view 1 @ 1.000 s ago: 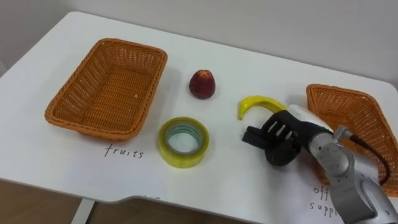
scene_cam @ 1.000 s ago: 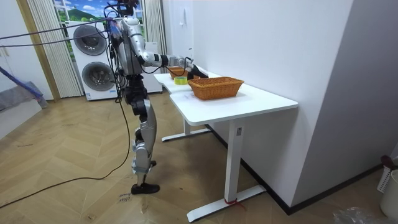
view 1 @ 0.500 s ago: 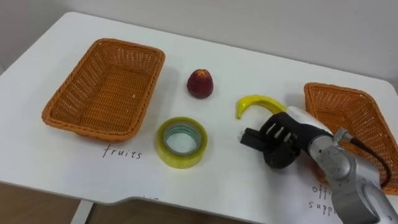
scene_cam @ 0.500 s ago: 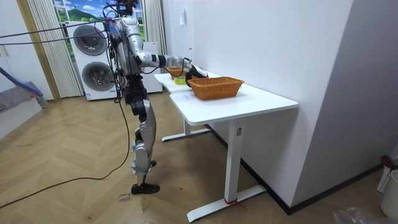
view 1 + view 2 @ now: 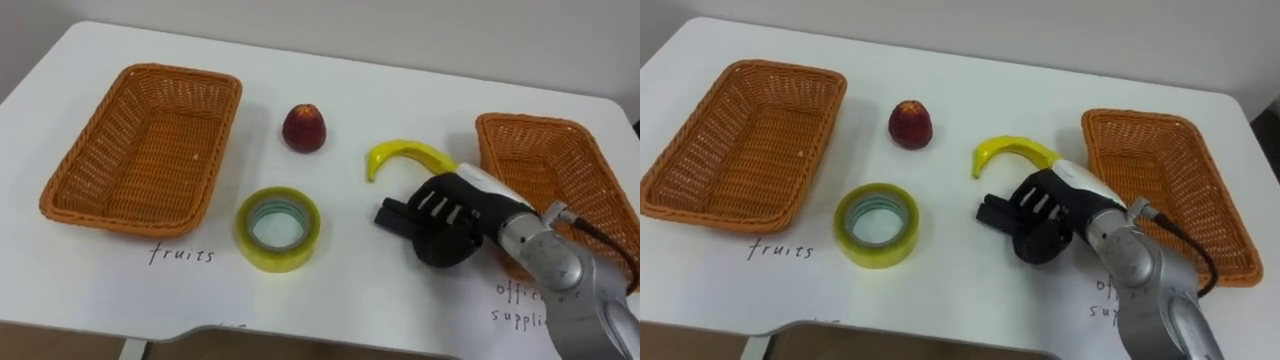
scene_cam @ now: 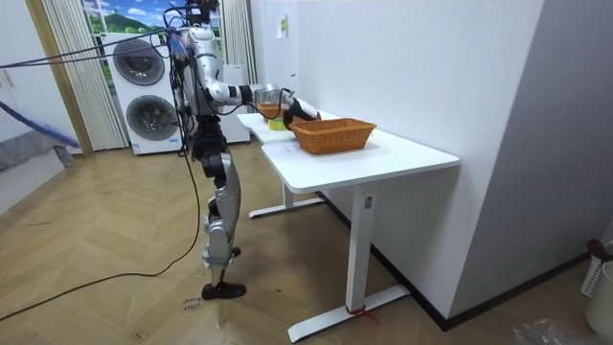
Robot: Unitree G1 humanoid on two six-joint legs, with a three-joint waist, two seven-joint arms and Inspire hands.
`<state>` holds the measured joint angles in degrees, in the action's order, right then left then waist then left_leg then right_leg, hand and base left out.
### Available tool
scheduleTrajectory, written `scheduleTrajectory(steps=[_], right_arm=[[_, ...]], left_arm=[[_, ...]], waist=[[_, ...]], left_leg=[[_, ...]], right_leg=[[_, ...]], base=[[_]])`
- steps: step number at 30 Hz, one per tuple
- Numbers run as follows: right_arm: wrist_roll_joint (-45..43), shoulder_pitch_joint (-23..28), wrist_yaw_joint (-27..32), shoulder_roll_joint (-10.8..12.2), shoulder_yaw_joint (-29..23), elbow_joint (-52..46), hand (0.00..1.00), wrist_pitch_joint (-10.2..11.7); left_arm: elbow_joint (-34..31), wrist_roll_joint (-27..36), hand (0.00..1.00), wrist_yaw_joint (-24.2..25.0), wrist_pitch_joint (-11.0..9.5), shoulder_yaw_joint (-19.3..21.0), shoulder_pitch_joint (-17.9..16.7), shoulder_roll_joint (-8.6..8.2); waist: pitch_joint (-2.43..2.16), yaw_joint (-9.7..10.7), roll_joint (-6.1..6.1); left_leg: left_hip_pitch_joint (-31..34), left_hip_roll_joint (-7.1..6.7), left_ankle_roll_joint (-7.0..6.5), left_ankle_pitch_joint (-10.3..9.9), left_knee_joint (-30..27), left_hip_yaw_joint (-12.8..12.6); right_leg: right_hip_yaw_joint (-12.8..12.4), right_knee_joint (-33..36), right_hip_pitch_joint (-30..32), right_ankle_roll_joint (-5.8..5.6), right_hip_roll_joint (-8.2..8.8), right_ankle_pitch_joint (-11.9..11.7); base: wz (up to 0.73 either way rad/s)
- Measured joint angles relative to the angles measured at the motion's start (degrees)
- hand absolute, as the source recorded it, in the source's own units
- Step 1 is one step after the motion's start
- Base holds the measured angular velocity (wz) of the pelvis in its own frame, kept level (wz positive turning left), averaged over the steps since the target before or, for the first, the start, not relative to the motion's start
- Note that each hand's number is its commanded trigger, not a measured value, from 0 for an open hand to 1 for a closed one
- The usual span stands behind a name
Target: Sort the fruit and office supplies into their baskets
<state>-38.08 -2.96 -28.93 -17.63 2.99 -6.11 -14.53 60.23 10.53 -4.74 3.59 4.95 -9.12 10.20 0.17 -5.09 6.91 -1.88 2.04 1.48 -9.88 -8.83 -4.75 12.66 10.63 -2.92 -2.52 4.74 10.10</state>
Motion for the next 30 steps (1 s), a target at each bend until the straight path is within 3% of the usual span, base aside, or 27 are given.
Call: scheduleTrajectory(steps=[13, 23, 30], right_arm=[[8.3, 0.0, 3.2, 0.9, -8.4, -6.4, 1.0, 2.0], [8.7, 0.0, 9.7, 0.9, -9.4, -9.7, 1.0, 2.6], [16.0, -0.1, 16.4, 0.8, -13.4, -11.7, 1.0, 3.6]], left_arm=[[0.0, 0.0, 0.0, 0.9, -1.6, 2.8, -1.6, -0.48], [0.0, 0.0, 0.0, 1.4, -1.7, 3.0, -2.4, -0.65], [0.7, 0.1, 0.0, 1.3, -2.0, 3.9, -3.0, -0.92]], waist=[[0.1, 0.4, 0.43], [0.06, 0.8, 0.28], [-0.13, 2.2, 0.02]], left_leg=[[0.2, 0.02, 0.0, 0.0, 0.0, -0.2], [0.4, 0.02, 0.0, 0.0, 0.0, -0.1], [0.2, 0.02, -0.01, 0.0, 0.0, -0.8]], right_leg=[[-0.1, 0.0, 0.0, 0.01, -0.09, 0.0], [0.1, 0.1, 0.5, 0.01, -0.09, 0.0], [-0.8, 0.1, 0.7, 0.01, -0.05, 0.0]], base=[[-0.01], [0.0], [-0.05]])
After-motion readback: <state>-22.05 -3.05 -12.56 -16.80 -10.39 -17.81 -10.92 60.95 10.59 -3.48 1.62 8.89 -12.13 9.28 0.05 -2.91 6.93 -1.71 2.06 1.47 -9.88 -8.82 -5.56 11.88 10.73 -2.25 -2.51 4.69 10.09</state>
